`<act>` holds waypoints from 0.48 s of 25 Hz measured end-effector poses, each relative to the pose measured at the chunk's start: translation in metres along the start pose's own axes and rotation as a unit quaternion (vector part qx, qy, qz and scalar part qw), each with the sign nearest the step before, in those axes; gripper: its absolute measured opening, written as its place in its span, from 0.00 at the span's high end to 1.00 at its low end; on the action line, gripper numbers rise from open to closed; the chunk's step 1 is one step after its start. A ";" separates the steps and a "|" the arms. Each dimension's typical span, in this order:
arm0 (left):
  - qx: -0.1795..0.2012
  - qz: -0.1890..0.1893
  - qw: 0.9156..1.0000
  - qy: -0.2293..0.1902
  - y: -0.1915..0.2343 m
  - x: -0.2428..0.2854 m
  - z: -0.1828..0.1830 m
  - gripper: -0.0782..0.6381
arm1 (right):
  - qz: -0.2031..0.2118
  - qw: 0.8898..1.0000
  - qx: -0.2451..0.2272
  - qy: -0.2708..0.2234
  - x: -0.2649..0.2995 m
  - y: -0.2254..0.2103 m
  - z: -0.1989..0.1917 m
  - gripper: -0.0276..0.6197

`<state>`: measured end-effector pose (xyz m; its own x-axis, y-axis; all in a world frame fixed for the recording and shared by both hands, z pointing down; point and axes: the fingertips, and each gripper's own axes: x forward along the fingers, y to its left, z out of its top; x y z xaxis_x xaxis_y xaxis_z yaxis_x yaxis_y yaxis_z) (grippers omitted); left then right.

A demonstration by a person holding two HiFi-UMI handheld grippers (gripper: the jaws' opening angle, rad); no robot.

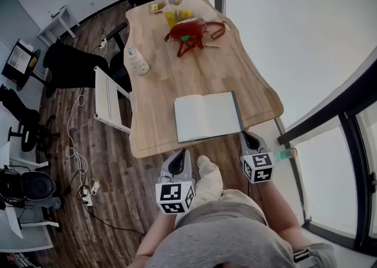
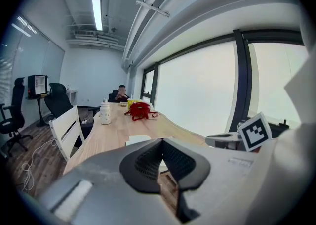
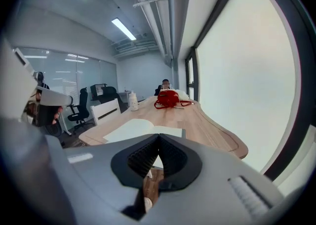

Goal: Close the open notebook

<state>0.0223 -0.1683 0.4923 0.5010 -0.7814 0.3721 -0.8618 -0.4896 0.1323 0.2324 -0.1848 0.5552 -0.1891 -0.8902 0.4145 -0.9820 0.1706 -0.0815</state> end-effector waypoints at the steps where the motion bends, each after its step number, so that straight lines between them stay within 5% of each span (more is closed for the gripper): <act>1: 0.000 -0.001 1.000 0.002 0.003 0.006 0.001 0.88 | -0.005 1.000 0.008 0.006 0.007 -0.005 -0.004 0.96; 12: -0.006 -0.009 1.000 0.029 0.028 0.052 0.003 0.88 | -0.034 0.994 0.043 0.090 0.057 -0.043 -0.062 0.91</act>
<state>0.0246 -0.2238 0.5130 0.5117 -0.7483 0.4221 -0.8537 -0.4984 0.1513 0.2635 -0.2168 0.6383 -0.1269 -0.8068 0.5770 -0.9902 0.0686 -0.1219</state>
